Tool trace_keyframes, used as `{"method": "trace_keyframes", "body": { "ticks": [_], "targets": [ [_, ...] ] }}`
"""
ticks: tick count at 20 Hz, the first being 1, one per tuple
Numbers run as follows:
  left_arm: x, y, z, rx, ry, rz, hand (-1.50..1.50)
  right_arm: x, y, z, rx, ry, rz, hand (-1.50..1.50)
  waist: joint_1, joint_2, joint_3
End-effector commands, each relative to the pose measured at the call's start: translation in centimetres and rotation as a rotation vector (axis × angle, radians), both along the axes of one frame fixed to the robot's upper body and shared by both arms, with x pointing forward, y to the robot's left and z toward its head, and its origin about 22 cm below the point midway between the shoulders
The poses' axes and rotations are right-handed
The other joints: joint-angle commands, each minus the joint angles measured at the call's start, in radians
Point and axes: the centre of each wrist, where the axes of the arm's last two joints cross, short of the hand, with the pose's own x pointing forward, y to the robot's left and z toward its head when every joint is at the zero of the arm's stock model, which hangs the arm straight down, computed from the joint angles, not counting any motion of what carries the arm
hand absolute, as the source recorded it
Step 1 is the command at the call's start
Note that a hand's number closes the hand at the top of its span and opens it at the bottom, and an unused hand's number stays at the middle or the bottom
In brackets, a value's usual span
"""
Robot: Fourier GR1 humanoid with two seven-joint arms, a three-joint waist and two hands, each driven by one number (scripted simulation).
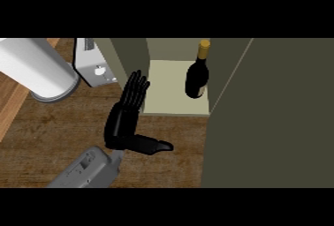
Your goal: Pick up the wine, place it into the cabinet and close the cabinet
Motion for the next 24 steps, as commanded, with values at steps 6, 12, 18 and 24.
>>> {"method": "trace_keyframes", "body": {
  "ticks": [6, 12, 18, 24],
  "targets": [
    [-7.7, 4.0, 5.2, -0.024, -0.011, 0.014, -1.5, -0.2, 0.0, 0.4, -0.094, 0.006, 0.053, 1.5, -0.008, 0.004, 0.0],
    [-9.3, 5.2, 4.5, -0.007, -0.033, 0.127, -1.5, -0.5, 1.1, 0.7, -0.3, 0.039, 0.302, 1.5, -0.006, 0.005, -0.001],
    [-11.9, 9.6, 6.7, 0.024, -0.053, 0.191, -1.5, -2.7, 1.9, 0.4, -0.226, 0.117, 0.451, 1.5, -0.011, 0.004, -0.001],
    [-14.7, 13.5, 7.1, -0.003, -0.044, 0.201, -1.5, -4.0, 5.3, 1.4, -0.169, 0.127, 0.544, 1.5, 0.0, 0.003, -0.002]
  ]
}}
